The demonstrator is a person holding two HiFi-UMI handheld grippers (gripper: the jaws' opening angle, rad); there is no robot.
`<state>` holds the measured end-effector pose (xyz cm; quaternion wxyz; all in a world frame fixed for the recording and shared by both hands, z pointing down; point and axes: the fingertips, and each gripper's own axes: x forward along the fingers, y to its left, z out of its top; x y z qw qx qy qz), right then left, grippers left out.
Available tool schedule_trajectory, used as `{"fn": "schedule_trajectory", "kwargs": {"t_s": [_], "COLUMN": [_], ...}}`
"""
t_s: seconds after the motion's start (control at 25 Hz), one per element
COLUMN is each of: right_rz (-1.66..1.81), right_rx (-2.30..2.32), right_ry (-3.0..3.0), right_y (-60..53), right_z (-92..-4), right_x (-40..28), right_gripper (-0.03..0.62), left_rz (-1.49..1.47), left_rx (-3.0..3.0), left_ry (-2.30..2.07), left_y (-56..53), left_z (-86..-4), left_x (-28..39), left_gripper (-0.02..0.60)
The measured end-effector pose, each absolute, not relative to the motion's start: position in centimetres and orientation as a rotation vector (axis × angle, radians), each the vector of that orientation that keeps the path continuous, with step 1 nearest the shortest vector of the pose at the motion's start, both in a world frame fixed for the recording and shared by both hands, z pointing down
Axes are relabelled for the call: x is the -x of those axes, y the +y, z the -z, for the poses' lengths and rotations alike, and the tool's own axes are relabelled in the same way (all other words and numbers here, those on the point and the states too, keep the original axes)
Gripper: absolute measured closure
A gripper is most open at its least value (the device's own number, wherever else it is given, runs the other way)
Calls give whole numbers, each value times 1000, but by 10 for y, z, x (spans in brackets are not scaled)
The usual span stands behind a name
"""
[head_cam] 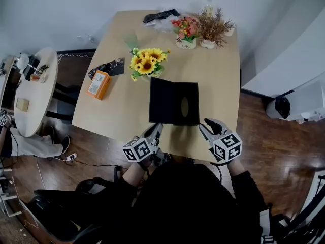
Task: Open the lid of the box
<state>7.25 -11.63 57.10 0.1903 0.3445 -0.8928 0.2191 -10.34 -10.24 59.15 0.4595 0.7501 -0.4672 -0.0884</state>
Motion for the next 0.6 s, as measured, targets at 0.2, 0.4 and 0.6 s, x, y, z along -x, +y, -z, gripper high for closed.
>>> {"fn": "schedule_trajectory", "kwargs": {"t_s": [0.2,0.4,0.6], "right_rz": [-618,-622,-628], "right_rx": [-1014,-1048,-1074], "right_ry": [-2537,-2533,-2522], "right_y": [-118,-119,-120], "right_z": [-556,-554,-554], "right_x": [-75,-81,-89], "right_gripper": [490,499,500], "left_rz": [296,317,292], "left_rx": [-1690,-1579,-1565], "left_ry": [-1091,-1069,-1068], "left_y": [-98,-93,-88], "left_z": [-618,-637,-645], "left_x": [114,118,118], "left_gripper": [560,555,571]}}
